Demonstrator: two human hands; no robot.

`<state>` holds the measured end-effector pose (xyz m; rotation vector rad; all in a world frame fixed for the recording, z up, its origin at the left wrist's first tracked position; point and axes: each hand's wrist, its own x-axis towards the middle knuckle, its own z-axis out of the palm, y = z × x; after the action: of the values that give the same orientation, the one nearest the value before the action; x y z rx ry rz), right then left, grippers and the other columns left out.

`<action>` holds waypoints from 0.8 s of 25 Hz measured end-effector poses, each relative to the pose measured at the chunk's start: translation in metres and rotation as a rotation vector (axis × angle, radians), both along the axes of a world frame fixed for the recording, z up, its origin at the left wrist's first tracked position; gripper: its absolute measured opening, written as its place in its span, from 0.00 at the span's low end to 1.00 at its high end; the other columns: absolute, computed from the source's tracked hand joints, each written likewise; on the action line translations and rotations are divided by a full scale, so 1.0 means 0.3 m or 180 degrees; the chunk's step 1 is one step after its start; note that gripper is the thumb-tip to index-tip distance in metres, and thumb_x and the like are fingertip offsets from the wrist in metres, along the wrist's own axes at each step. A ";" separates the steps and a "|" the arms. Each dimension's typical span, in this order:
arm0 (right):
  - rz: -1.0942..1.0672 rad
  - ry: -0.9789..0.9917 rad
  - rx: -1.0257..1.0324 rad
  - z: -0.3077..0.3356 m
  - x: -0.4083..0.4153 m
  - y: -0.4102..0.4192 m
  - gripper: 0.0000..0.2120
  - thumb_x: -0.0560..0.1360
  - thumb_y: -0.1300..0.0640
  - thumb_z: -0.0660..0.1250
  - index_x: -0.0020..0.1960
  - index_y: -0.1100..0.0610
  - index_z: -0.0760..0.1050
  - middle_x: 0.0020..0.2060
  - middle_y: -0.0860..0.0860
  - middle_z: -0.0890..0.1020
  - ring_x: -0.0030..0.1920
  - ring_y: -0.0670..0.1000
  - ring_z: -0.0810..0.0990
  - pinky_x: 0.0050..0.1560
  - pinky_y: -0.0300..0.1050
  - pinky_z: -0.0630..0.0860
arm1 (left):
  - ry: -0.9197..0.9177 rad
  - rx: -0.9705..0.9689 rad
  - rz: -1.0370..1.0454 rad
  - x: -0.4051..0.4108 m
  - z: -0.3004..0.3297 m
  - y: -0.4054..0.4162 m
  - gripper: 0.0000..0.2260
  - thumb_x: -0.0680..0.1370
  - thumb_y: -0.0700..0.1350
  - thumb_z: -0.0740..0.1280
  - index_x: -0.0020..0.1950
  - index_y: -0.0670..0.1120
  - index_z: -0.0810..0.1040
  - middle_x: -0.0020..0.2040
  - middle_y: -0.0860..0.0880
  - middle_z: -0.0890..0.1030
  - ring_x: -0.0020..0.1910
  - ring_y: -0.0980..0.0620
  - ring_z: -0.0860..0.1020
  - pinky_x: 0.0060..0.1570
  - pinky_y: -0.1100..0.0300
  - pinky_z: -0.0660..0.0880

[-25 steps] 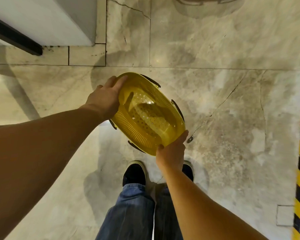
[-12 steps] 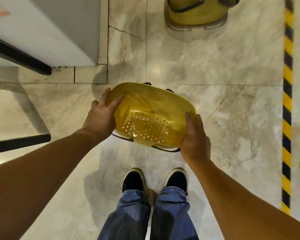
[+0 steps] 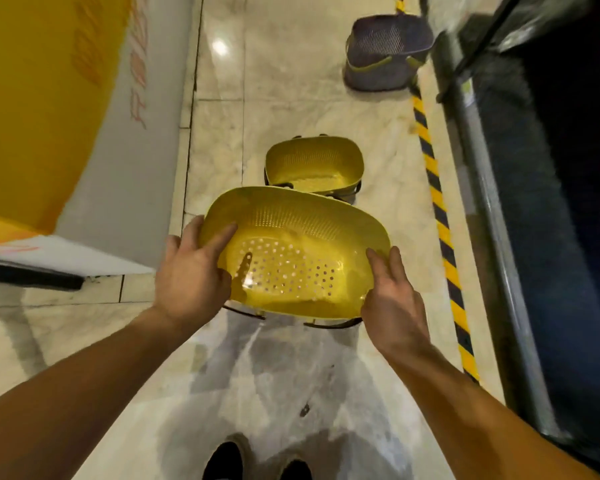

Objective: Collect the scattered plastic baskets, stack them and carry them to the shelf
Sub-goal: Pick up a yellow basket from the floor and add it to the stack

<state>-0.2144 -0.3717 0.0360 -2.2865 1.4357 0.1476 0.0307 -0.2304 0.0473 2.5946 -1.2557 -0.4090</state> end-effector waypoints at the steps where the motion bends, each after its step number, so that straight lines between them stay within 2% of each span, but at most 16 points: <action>1: -0.0005 -0.0009 -0.0038 0.016 0.024 -0.080 0.34 0.76 0.61 0.65 0.78 0.47 0.57 0.80 0.58 0.52 0.55 0.69 0.78 0.56 0.58 0.75 | -0.0008 -0.0056 0.0003 0.017 0.012 -0.075 0.35 0.71 0.39 0.71 0.76 0.55 0.68 0.76 0.37 0.63 0.62 0.30 0.67 0.56 0.38 0.72; 4: -0.0116 0.0153 -0.0086 0.020 0.117 -0.287 0.34 0.76 0.44 0.69 0.76 0.44 0.57 0.80 0.53 0.47 0.57 0.64 0.79 0.53 0.54 0.75 | 0.0060 0.0020 0.0119 0.068 -0.007 -0.270 0.38 0.71 0.43 0.74 0.77 0.59 0.64 0.79 0.41 0.57 0.67 0.34 0.63 0.60 0.41 0.71; 6: -0.0069 0.0261 -0.0097 0.011 0.206 -0.420 0.36 0.74 0.39 0.69 0.76 0.42 0.57 0.81 0.51 0.44 0.58 0.62 0.79 0.53 0.53 0.74 | 0.0220 -0.0054 0.0237 0.120 -0.042 -0.386 0.39 0.71 0.44 0.75 0.78 0.59 0.63 0.79 0.42 0.55 0.69 0.35 0.61 0.58 0.42 0.72; 9: 0.0153 0.0311 -0.0186 -0.027 0.344 -0.638 0.38 0.73 0.39 0.71 0.76 0.42 0.56 0.81 0.52 0.44 0.59 0.62 0.79 0.52 0.53 0.74 | 0.0269 -0.0123 0.0234 0.239 -0.120 -0.552 0.39 0.69 0.46 0.78 0.78 0.56 0.65 0.78 0.39 0.59 0.68 0.34 0.63 0.57 0.41 0.72; 13: 0.0322 0.0422 -0.0232 -0.117 0.467 -0.854 0.40 0.72 0.40 0.73 0.77 0.42 0.55 0.81 0.53 0.43 0.61 0.62 0.78 0.55 0.55 0.76 | 0.0379 -0.0031 0.0450 0.351 -0.237 -0.742 0.37 0.71 0.51 0.77 0.77 0.59 0.64 0.78 0.43 0.57 0.68 0.37 0.61 0.60 0.43 0.70; 20: 0.0495 0.0537 0.0017 -0.393 0.549 -1.089 0.37 0.73 0.41 0.72 0.75 0.41 0.56 0.81 0.50 0.43 0.60 0.61 0.78 0.53 0.52 0.77 | 0.0536 0.0230 0.0606 0.380 -0.520 -0.908 0.34 0.73 0.52 0.76 0.76 0.56 0.66 0.79 0.42 0.58 0.69 0.36 0.64 0.59 0.42 0.72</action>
<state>-0.0498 -0.6983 -0.0818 -2.4296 1.3322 0.3995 0.1447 -0.5027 -0.1088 2.6442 -0.9467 -0.6306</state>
